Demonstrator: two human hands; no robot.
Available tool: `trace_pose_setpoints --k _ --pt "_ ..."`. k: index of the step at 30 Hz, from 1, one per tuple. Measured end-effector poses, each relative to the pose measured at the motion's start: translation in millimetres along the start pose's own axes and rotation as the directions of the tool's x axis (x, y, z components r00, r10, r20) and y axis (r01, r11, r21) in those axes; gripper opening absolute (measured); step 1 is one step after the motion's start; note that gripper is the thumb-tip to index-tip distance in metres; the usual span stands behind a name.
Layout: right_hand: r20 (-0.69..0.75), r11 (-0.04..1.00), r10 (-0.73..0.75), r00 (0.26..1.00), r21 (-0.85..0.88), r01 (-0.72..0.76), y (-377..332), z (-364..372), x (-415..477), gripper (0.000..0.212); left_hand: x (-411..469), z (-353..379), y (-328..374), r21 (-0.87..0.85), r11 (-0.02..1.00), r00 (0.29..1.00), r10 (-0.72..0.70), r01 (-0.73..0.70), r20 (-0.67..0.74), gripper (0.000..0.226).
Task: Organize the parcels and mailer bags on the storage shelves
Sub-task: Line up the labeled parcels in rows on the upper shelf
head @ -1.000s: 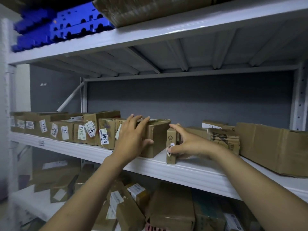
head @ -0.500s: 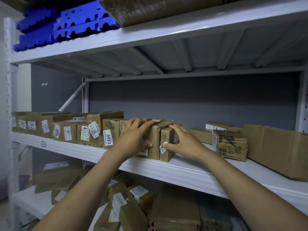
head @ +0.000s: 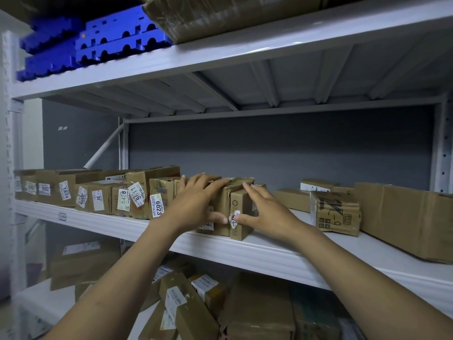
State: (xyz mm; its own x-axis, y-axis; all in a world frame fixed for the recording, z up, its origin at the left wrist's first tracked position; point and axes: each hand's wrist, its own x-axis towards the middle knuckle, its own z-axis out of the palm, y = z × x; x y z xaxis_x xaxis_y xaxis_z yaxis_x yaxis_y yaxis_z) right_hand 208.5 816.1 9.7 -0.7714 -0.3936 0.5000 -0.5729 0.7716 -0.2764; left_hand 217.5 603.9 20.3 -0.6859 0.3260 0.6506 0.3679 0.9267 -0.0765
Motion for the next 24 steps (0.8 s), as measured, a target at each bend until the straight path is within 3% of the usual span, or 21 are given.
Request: trace_pose_setpoints --k 7,12,16,19,24 --pt "0.034 0.997 0.014 0.999 -0.081 -0.011 3 -23 -4 0.102 9 -18 23 0.089 0.993 0.997 0.073 -0.075 0.024 0.086" --pt "0.071 0.967 0.02 0.997 -0.255 -0.001 15 -49 -17 0.083 22 -31 46 0.137 0.978 0.988 0.154 -0.155 0.02 0.076" --pt "0.051 0.883 0.065 0.997 -0.468 -0.033 43 -77 -31 0.044 43 -27 79 0.133 0.971 0.98 0.2 -0.198 0.0 0.063" --pt "-0.037 0.818 0.121 0.992 -0.563 -0.121 66 -104 -46 0.027 65 -13 109 0.144 0.958 0.967 0.255 -0.25 -0.022 0.059" --pt "-0.112 0.66 0.173 0.979 -0.724 -0.2 102 -136 -67 0.042 112 23 153 0.094 0.966 0.971 0.24 -0.241 0.026 0.052"
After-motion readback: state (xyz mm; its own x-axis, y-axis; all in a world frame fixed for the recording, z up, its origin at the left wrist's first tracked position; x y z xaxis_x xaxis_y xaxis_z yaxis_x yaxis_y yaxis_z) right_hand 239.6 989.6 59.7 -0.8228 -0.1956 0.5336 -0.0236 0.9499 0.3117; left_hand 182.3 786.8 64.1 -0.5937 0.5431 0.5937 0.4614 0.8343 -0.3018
